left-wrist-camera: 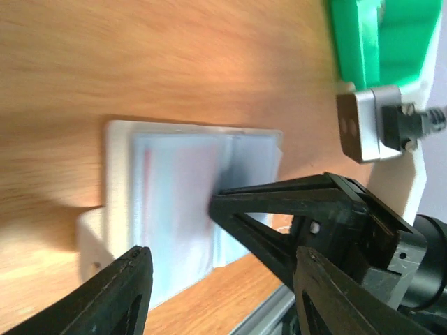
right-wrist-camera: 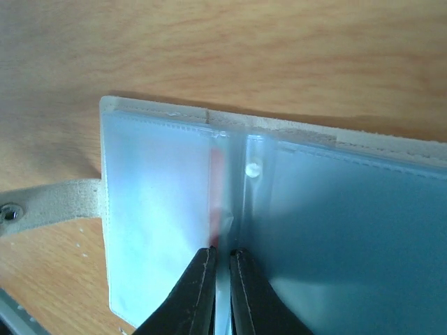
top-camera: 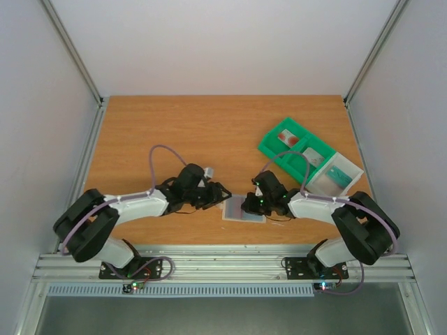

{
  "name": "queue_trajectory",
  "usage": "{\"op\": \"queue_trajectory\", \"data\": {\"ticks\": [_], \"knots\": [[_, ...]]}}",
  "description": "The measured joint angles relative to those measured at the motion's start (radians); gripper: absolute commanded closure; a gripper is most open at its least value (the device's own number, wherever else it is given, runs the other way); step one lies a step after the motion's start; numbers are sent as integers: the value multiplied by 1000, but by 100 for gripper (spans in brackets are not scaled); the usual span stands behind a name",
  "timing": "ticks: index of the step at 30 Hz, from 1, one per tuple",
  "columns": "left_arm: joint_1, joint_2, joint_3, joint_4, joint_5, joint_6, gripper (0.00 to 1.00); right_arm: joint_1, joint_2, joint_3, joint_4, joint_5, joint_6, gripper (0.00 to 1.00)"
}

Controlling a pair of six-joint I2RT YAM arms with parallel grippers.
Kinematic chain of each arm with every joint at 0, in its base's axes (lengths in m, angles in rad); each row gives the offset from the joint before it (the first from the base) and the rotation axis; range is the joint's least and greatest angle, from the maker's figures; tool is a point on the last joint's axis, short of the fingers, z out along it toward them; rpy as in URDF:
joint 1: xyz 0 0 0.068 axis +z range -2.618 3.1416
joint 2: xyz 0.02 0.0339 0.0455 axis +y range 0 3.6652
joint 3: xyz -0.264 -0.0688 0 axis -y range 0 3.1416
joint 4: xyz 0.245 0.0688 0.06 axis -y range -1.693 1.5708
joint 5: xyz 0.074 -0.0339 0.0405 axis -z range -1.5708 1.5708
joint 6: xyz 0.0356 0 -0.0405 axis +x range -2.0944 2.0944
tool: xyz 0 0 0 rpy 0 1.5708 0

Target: Take the credit cards out of the card holder

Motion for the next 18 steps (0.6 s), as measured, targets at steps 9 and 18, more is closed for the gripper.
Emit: {"op": "queue_trajectory", "data": {"ticks": [9, 18], "knots": [[74, -178, -82, -110, -37, 2, 41, 0, 129, 61, 117, -93, -34, 94], [74, -137, -92, -48, 34, 3, 36, 0, 155, 75, 132, -107, -43, 98]]}}
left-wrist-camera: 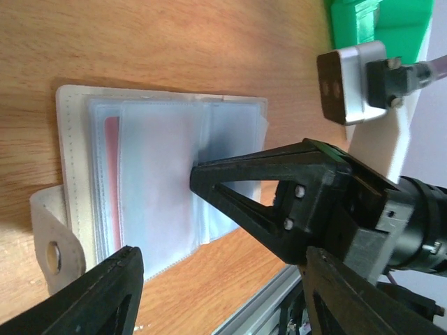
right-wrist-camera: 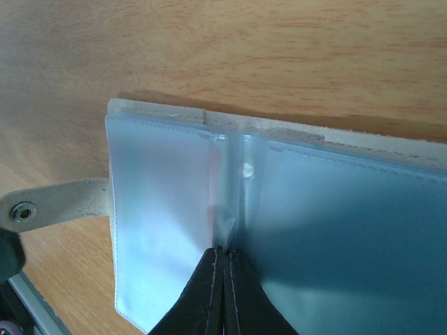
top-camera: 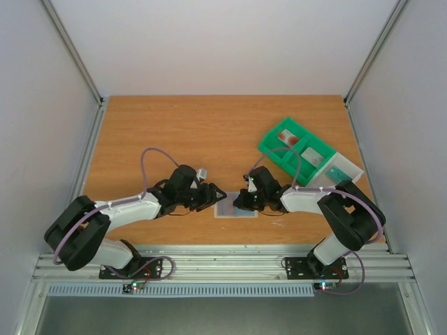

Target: Take the credit cards out of the card holder

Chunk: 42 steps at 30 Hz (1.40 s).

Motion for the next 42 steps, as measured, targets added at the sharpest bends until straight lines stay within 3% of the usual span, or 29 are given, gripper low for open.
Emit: {"op": "queue_trajectory", "data": {"ticks": [10, 42], "knots": [[0, 127, 15, 41, 0, 35, 32, 0, 13, -3, 29, -3, 13, 99], [11, 206, 15, 138, 46, 34, 32, 0, 13, -4, 31, -2, 14, 98]]}}
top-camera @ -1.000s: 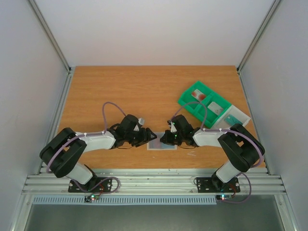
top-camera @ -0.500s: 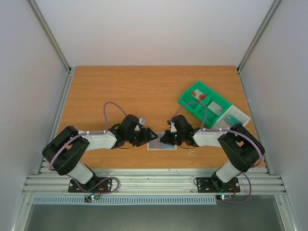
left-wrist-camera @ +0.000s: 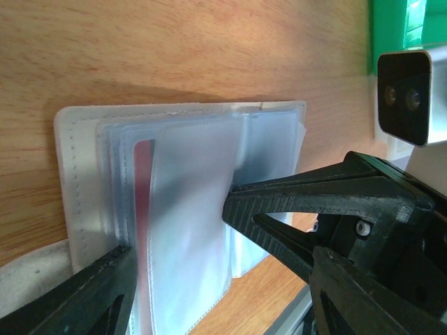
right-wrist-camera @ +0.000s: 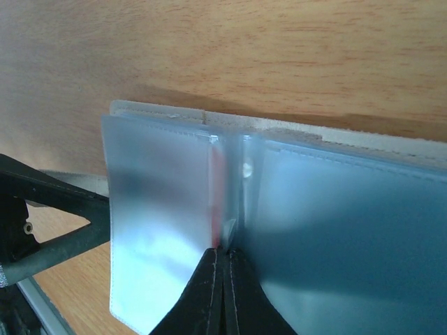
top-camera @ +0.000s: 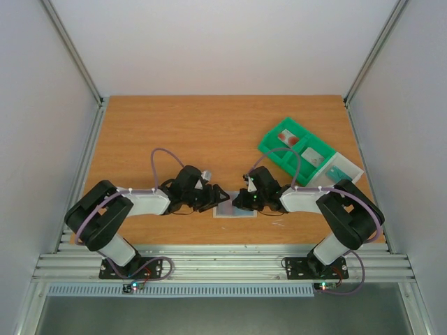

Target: Take the credit cards out of the card holder

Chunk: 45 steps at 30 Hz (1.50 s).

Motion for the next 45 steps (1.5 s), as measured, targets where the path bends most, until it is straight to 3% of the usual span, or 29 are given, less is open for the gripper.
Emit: {"op": "queue_trajectory", "data": {"ticks": [13, 35, 41, 45], "knots": [[-9, 3, -1, 159, 77, -93, 35, 0, -3, -4, 4, 3, 0, 98], [-45, 57, 21, 165, 77, -93, 86, 0, -66, -68, 46, 20, 24, 91], [-55, 51, 68, 59, 42, -51, 85, 0, -104, -66, 16, 24, 23, 85], [-61, 48, 89, 11, 29, -26, 79, 0, -121, -50, -50, 40, 17, 85]]}}
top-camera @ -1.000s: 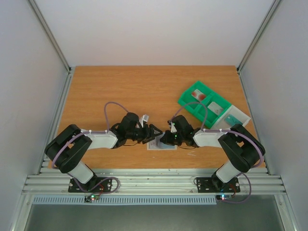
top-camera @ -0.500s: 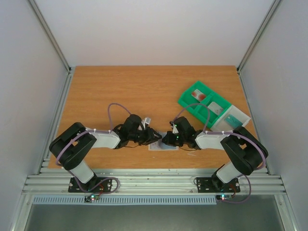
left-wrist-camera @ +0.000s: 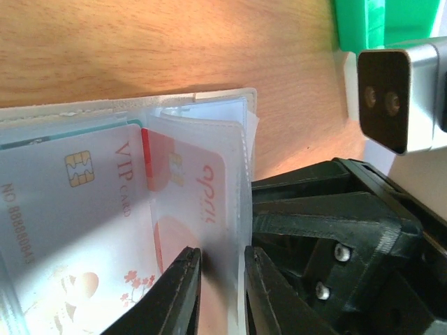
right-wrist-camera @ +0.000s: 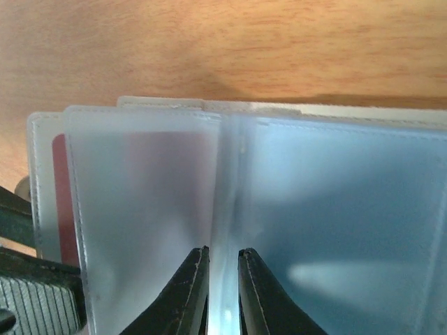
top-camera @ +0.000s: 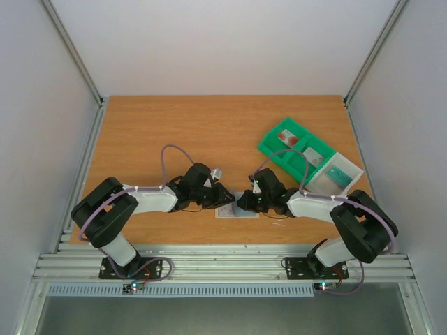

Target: Take the credit cards out of the card holder

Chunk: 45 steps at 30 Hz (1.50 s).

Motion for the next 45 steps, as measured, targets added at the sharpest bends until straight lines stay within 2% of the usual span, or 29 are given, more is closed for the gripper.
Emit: {"op": "queue_trajectory", "data": {"ticks": [4, 6, 15, 24, 33, 38, 45], "knots": [[-9, 0, 10, -27, -6, 16, 68, 0, -40, 3, -66, 24, -10, 83], [-16, 0, 16, -33, -7, 18, 66, 0, -71, 6, -109, 48, -19, 83], [-42, 6, 44, -5, 16, 9, 66, 0, -237, 43, -318, 180, -44, 81], [-46, 39, 45, 22, 31, 1, 66, 0, -349, 85, -429, 211, -54, 81], [-50, 53, 45, 36, 22, -11, 66, 0, -342, 85, -443, 197, -55, 83], [-37, 53, 38, 25, -9, -5, 67, 0, -263, 86, -418, 190, -58, 87], [-11, 57, -3, 28, -16, -6, 68, 0, -168, 87, -381, 179, -58, 88]]}}
